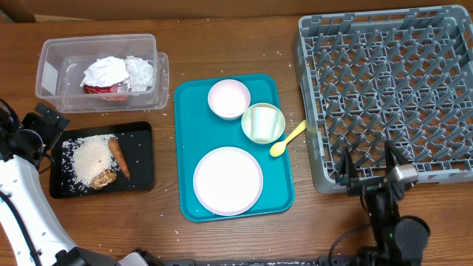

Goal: Sort waste into correct bins and load items into the dishwasher
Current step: 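Move the right gripper left over the pale green cup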

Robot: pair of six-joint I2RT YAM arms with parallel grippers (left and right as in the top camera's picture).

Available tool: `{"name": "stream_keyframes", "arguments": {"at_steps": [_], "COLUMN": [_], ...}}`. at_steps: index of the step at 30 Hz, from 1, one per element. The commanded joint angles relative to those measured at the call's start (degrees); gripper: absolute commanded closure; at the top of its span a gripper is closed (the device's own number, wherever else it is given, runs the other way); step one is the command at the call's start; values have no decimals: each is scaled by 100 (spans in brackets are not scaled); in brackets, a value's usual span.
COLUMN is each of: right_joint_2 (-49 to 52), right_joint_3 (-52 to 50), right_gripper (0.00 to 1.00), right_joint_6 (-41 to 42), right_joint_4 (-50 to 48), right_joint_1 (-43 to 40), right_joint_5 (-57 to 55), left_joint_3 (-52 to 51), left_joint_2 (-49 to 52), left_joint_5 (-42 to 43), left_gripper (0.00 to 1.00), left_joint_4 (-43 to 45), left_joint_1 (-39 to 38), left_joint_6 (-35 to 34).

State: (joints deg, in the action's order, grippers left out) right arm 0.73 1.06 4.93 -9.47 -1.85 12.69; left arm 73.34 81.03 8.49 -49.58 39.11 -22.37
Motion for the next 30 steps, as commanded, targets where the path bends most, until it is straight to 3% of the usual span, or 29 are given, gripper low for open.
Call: {"name": "stream_keyframes", "arguments": {"at_steps": [1, 5, 11, 15, 22, 26, 30], "right_joint_2": [-57, -57, -57, -55, 417, 1329, 2889], "right_joint_3": [-59, -59, -57, 153, 1423, 2531, 4190], "right_gripper": [0, 0, 0, 0, 0, 0, 0], "right_joint_6": [127, 129, 1683, 1808, 1569, 1193, 428], "right_joint_4": [-778, -1657, -2997, -3434, -2321, -1145, 890], "right_joint_1": [-4, -4, -4, -4, -4, -4, -4], "right_joint_5": [2286, 3563, 2518, 2028, 1633, 1832, 2358], "left_joint_3": [31, 31, 31, 31, 31, 31, 31], "left_joint_2": [28, 28, 28, 28, 28, 28, 28], "left_joint_5": [-57, -57, -57, -57, -57, -57, -57], "left_gripper": [0, 0, 0, 0, 0, 0, 0], "left_joint_4": [9, 9, 9, 9, 9, 9, 9], "left_joint_1": [13, 15, 15, 15, 15, 15, 15], "left_joint_6": [-59, -57, -57, -59, -59, -57, -59]}}
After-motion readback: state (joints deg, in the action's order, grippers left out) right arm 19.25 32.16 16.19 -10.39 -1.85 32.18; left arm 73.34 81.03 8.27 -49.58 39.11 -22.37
